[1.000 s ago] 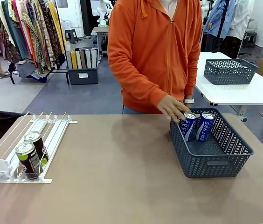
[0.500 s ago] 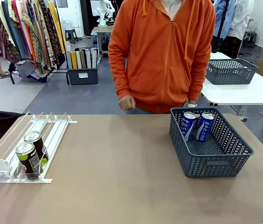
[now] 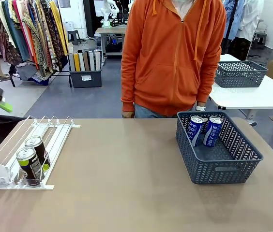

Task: Retrieve and store the cans from the dispenser.
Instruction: Pick up one can from the Automatic Can Dispenser and place it in the middle of the table.

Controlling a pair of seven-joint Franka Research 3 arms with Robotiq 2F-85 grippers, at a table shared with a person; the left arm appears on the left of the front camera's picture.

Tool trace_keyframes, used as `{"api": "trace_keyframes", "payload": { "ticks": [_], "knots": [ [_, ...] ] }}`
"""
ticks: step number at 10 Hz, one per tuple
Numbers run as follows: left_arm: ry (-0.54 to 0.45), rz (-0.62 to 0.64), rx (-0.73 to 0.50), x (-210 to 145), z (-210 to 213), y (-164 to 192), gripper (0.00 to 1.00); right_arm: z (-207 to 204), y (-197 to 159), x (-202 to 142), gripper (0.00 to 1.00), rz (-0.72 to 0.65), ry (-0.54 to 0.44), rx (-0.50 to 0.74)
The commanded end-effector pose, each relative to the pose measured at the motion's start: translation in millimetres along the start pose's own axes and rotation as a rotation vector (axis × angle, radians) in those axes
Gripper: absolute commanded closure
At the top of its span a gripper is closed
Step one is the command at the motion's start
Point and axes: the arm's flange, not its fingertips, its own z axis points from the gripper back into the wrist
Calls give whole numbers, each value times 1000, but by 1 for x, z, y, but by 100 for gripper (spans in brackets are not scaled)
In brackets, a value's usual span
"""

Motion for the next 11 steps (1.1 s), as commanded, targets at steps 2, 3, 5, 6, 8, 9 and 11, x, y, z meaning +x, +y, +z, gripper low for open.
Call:
{"api": "trace_keyframes", "payload": {
  "ticks": [2, 3, 5, 6, 8, 9, 11],
  "knots": [
    [90, -207, 443, -11, -24, -34, 0, -2, 4, 4, 0, -9, -18, 10],
    [111, -270, 458, -14, -33, -46, 0, -2, 4, 4, 0, -9, -18, 10],
    [116, -324, 355, -12, -57, -74, 0, -2, 4, 4, 0, -9, -18, 10],
    [107, -276, 458, -19, -40, -56, 0, -2, 4, 4, 0, -9, -18, 10],
    [107, -276, 458, -19, -40, -56, 0, -2, 4, 4, 0, -9, -18, 10],
    [107, -276, 458, -19, -40, -56, 0, -2, 4, 4, 0, -9, -18, 10],
    [127, -295, 403, -19, -57, -56, 0, -2, 4, 4, 0, -9, -18, 10]
  ]
}}
